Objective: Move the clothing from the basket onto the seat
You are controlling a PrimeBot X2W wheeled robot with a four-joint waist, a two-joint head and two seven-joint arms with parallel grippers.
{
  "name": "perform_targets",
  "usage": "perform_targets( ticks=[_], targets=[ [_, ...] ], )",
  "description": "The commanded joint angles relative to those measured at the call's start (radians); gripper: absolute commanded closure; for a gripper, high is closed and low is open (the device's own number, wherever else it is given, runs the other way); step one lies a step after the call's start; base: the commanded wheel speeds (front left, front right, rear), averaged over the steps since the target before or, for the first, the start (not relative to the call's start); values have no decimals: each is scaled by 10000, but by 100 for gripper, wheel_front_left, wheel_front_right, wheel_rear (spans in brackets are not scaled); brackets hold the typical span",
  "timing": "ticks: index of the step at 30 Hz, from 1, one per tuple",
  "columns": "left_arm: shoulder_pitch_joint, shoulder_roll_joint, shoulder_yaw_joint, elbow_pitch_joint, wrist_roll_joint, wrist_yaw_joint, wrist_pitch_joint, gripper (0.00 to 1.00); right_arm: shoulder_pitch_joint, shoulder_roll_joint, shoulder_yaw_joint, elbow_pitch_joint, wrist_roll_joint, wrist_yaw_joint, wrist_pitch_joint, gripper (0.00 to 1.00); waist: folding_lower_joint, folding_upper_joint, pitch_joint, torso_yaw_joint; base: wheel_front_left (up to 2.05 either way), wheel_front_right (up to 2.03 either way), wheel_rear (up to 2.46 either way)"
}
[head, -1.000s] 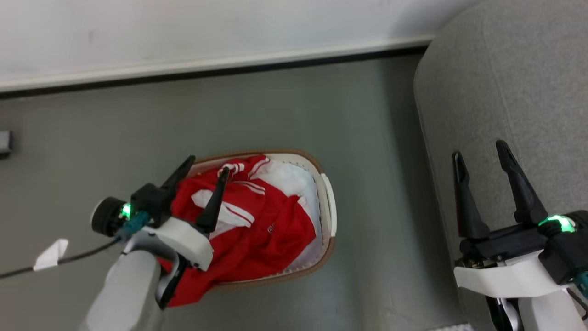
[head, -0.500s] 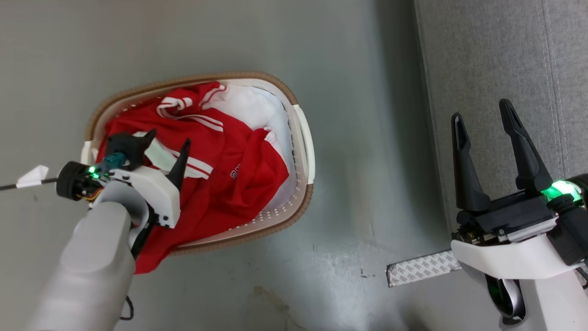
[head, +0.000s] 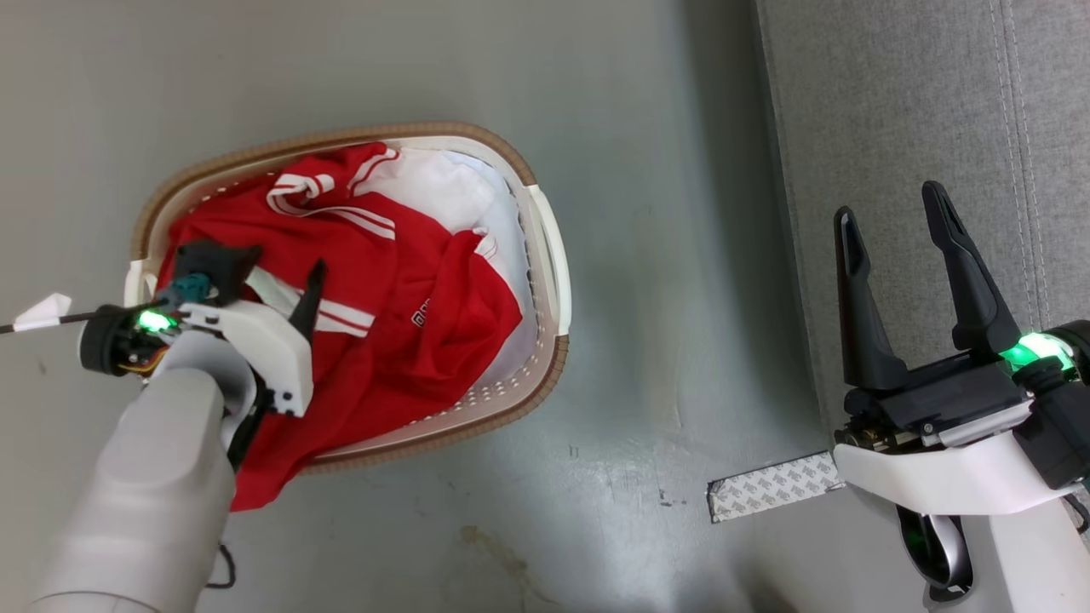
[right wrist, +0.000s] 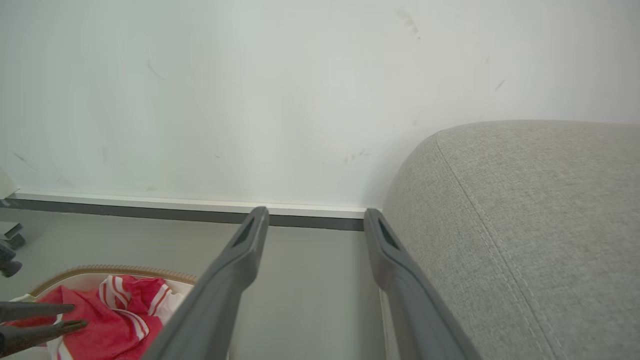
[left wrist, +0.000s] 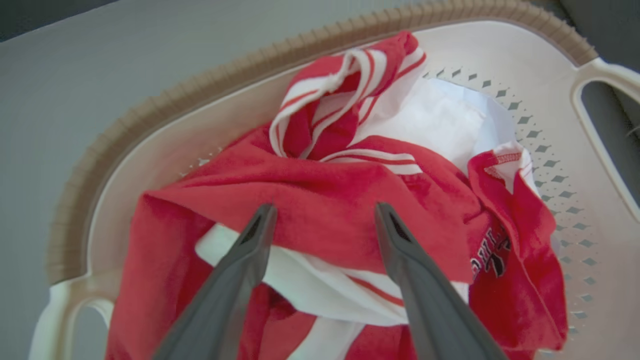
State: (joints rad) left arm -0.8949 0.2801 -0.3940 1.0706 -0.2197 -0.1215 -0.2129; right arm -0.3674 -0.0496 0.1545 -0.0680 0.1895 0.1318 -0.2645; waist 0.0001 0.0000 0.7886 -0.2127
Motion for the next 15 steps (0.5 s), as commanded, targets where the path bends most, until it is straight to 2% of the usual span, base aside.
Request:
perform_targets(
  ticks=[1, 6, 15],
  targets=[
    [-110, -4, 80, 47, -208, 73, -105, 0, 17, -14, -51, 39, 110, -21, 0, 0, -1, 0, -29, 41, 0, 0, 0],
    [37, -140, 154, 82, -330, 198, -289, 0, 172, -16, -128, 169, 47, -21, 0, 0, -1, 0, -154, 241, 0, 0, 0],
    [1, -195, 96, 352, -548, 116, -198, 0, -241, -16, 182, 175, -58, -21, 0, 0, -1, 0, -19, 256, 0, 0, 0]
  ],
)
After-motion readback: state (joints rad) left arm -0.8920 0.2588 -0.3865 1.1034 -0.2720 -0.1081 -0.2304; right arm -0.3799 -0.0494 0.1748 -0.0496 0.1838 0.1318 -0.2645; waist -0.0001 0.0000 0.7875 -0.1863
